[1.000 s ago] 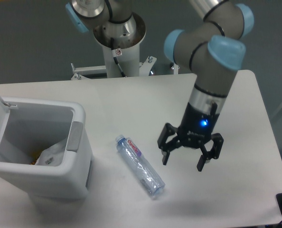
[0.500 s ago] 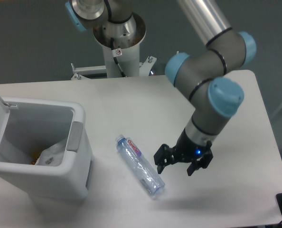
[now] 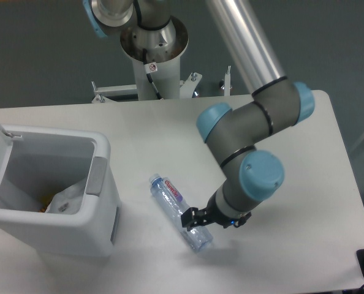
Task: Place the trash in the trash can
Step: 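Lower the gripper around the bottle's middle and close on it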
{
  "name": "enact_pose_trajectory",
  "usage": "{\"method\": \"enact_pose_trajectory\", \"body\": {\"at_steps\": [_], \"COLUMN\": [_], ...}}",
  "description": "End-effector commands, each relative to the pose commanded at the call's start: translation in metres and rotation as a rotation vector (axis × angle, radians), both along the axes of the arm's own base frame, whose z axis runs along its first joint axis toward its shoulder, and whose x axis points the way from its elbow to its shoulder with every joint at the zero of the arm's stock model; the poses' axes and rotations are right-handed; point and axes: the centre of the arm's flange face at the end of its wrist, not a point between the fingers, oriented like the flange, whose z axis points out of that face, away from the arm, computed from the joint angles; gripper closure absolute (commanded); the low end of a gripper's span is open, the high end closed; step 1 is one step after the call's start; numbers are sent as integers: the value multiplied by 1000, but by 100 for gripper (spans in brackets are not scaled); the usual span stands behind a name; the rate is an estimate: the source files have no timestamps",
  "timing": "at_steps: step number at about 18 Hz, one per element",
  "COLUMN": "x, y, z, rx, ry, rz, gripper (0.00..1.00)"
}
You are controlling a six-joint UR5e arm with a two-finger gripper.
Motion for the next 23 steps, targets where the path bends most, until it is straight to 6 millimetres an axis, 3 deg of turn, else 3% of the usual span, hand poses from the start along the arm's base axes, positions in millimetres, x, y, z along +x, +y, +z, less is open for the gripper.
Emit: {"method": "enact_pose_trajectory", "body": {"at_steps": [3, 6, 10, 12, 15, 19, 23], "x": [7, 15, 16, 16, 17, 16, 10], "y": [7, 12, 14, 13, 13, 13, 14], "z": [-7, -28, -31, -32, -28, -16, 15], "rx": [-15, -82, -92, -95, -91, -75, -23], "ry": [5, 24, 28, 26, 28, 37, 60], "rz": [-16, -16, -4, 7, 11, 9, 8], "gripper": [4, 9, 33, 40, 50, 51, 51]}}
